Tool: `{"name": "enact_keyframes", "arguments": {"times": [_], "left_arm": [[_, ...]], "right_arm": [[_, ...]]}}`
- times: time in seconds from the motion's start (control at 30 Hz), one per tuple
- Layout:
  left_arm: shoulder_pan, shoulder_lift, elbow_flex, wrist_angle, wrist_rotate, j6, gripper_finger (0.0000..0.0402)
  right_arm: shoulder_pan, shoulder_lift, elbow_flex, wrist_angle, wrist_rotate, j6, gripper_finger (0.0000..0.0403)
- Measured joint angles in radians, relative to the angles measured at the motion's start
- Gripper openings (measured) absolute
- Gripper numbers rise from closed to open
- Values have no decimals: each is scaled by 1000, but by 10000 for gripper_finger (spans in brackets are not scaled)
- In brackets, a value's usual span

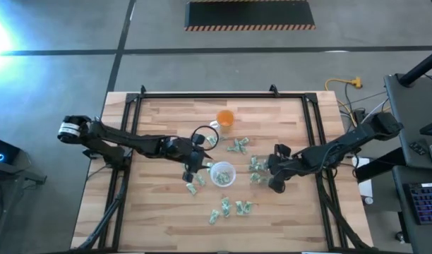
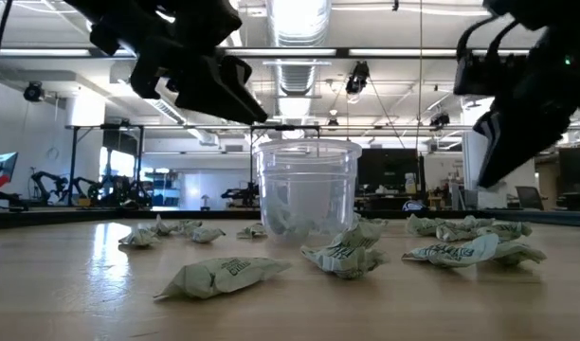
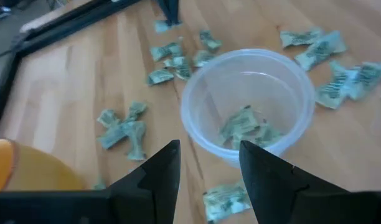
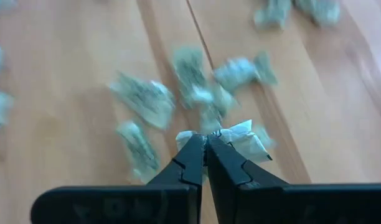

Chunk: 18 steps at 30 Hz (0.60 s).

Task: Pick and place Stevia / Truvia into bins
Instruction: Put the green stevia packet into the transparent container

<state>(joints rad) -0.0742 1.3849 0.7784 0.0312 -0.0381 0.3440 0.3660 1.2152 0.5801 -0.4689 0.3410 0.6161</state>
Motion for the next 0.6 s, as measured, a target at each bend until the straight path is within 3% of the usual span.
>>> {"name": "enact_keyframes", "arguments": {"times": [0.27,0.6], "left_arm": [[0,2,0,-197,-76,-55,148],[-1,3,0,-355,-53,-187,148]], "right_arm": [[20,-21,1,379,-5,-291,8],[17,54,1,801,-2,-624,8]]}}
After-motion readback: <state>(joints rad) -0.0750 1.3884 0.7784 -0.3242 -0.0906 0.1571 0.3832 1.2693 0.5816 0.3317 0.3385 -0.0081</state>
